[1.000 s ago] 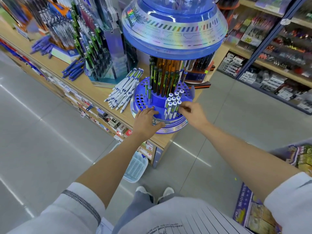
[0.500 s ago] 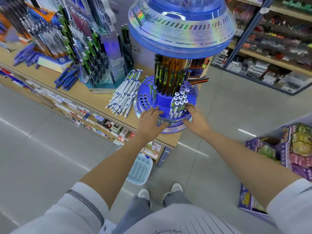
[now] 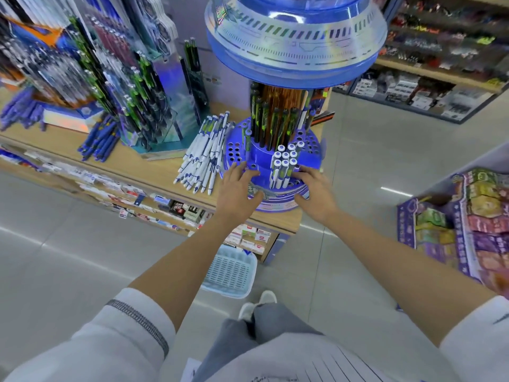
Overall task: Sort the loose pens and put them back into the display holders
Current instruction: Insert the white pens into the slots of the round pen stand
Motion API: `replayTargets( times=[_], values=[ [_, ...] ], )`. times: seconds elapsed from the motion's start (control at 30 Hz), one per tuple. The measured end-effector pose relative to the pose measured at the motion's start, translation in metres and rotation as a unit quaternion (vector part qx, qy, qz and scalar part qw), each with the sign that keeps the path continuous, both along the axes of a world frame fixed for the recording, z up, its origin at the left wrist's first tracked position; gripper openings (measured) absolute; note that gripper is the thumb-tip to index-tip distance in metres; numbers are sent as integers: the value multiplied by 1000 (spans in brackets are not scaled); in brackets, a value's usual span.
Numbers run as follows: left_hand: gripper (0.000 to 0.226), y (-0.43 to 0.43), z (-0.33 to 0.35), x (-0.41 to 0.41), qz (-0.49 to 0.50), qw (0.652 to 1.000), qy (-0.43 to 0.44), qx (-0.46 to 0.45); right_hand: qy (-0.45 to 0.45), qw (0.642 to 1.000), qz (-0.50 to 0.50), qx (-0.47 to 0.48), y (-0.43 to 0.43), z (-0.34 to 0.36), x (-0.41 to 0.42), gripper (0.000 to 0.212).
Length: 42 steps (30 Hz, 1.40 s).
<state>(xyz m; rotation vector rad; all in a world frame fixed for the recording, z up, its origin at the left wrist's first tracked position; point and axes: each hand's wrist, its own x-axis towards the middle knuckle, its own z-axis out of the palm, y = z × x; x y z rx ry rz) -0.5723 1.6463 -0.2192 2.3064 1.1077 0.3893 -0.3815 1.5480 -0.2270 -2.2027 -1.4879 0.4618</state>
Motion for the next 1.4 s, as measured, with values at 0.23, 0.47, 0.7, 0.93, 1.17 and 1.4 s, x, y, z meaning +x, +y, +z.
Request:
replayTargets(
  times=[0.23, 0.47, 0.7, 0.93, 1.17, 1.4],
  values=[
    [51, -4, 2, 3, 11, 1000, 19, 18, 17, 999, -15, 24, -1, 11, -7, 40],
    [44, -1, 4, -1, 3, 1000, 23, 7, -14, 1000, -23, 10, -8, 7, -16, 47],
    [41, 28, -10, -17, -67, 997, 24, -17, 1, 997, -77, 15, -5, 7, -40, 46],
    [49, 63, -8, -38, -158, 987, -13, -23, 13, 986, -164, 14, 6, 5, -87, 51],
    [69, 91, -6, -57, -247, 967, -18, -56, 45, 968, -245, 38, 19, 13, -121, 55],
    [71, 101, 1, -66, -271, 960, 19, -64, -4, 965, -259, -43, 22, 11, -137, 66]
  ],
)
